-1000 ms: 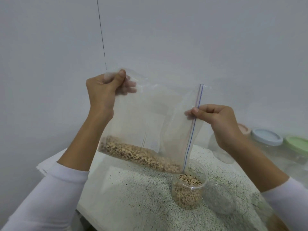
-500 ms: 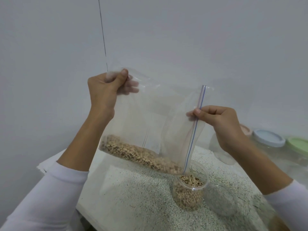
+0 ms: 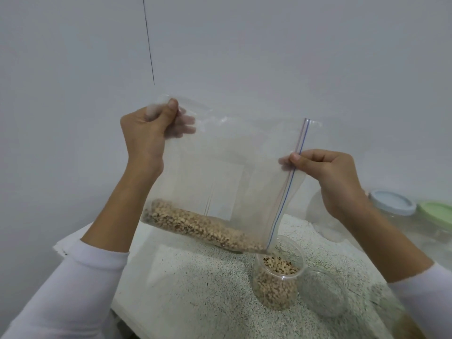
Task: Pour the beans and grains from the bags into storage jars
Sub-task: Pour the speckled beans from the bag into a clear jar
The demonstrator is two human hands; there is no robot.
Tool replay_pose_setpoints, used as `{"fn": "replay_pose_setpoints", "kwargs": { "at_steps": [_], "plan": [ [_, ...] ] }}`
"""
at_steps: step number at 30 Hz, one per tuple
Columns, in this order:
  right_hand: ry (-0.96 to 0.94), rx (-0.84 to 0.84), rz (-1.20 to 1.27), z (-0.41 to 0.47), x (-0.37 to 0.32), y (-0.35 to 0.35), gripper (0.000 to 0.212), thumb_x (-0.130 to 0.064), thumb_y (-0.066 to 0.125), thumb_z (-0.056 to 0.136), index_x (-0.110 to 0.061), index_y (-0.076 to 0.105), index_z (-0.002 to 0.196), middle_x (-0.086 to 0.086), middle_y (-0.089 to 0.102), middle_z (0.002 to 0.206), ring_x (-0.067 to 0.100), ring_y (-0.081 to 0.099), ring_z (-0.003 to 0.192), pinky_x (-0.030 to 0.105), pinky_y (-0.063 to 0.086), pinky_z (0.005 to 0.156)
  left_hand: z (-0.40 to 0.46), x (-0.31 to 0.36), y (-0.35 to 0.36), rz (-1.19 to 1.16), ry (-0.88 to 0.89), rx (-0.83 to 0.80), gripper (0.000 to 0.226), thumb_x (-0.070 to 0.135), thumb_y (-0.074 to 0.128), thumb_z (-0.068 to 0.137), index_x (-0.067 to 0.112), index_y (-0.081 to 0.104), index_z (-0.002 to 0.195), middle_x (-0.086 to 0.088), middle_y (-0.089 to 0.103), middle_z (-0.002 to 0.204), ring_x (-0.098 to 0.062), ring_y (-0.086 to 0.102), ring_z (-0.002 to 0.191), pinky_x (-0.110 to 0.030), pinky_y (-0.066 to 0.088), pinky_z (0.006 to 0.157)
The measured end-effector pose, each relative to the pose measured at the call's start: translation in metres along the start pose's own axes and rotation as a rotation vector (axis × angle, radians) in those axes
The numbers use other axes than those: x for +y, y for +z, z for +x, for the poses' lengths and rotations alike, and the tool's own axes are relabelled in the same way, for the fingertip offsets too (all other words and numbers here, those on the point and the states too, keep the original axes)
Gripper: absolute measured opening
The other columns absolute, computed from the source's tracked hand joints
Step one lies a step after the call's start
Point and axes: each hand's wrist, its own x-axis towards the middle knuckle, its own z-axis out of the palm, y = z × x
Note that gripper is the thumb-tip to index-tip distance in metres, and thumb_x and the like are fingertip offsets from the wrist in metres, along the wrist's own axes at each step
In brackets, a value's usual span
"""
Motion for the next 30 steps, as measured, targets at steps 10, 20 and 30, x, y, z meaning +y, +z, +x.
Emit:
{"fn": "replay_pose_setpoints", "kwargs": {
  "at_steps": [10,20,30],
  "plan": [
    [0.000,-0.002,0.010,0.0032,-0.0027,0.0010,0.010,-0.011,0.067,0.084,-0.008,0.073,0.077,0.000,0.074,0.076,0.008,0.069,0.076,0.016,0.042,0.091,0.0035,0.0025,-0.0015,0.013,-0.005,-0.010,0.021,0.015,0.061,0.092,0.006,0.066,0.073,0.001,0.069,0.058,-0.018,0.069,0.055,-0.033,0.053,0.059],
    [-0.023,0.029,0.033,0.0028,0.0030,0.0025,0.009,-0.012,0.067,0.084,-0.007,0.073,0.080,-0.001,0.073,0.070,0.005,0.067,0.076,0.008,0.046,0.083,0.0026,0.0028,-0.0043,0.015,-0.011,0.018,0.022,0.016,0.061,0.092,0.007,0.065,0.073,0.002,0.069,0.058,-0.016,0.068,0.053,-0.025,0.051,0.053],
    [-0.013,-0.002,0.019,0.0024,0.0009,0.0040,0.010,-0.010,0.066,0.085,-0.004,0.073,0.081,-0.003,0.073,0.069,0.003,0.067,0.074,0.000,0.042,0.072,0.0023,0.0065,-0.0013,0.031,-0.006,-0.042,0.022,0.015,0.060,0.093,0.007,0.065,0.073,0.002,0.070,0.058,-0.016,0.068,0.054,-0.021,0.049,0.050]
  ]
}}
